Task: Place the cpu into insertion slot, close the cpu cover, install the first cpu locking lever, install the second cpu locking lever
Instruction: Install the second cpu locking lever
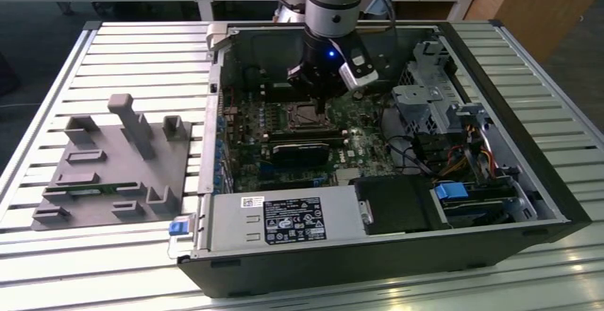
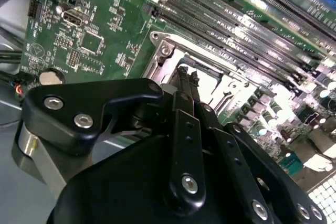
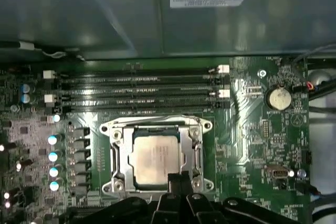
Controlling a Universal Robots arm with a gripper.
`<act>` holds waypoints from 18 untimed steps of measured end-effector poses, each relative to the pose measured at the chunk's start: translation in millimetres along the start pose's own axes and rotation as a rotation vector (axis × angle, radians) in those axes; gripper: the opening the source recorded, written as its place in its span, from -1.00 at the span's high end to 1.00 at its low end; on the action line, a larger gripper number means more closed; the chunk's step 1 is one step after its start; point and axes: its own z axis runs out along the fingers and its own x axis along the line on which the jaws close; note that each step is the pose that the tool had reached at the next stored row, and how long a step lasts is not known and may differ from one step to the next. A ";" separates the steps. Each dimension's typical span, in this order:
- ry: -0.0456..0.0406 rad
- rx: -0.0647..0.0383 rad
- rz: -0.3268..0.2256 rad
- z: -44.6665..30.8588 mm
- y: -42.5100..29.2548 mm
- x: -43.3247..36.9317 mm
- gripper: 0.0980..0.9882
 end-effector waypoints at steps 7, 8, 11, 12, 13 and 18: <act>0.0000 0.000 0.000 -0.4 -12.8 -0.6 0.98; 0.0000 0.000 0.000 -0.4 -14.3 -0.8 0.98; 0.0000 0.000 0.000 -0.4 -19.2 -1.0 0.98; 0.0000 -0.001 0.000 -0.4 -20.8 -1.1 0.98; 0.0000 -0.001 0.000 -0.4 -22.0 -1.2 0.98; 0.0002 -0.002 0.000 -0.5 -24.8 0.8 0.98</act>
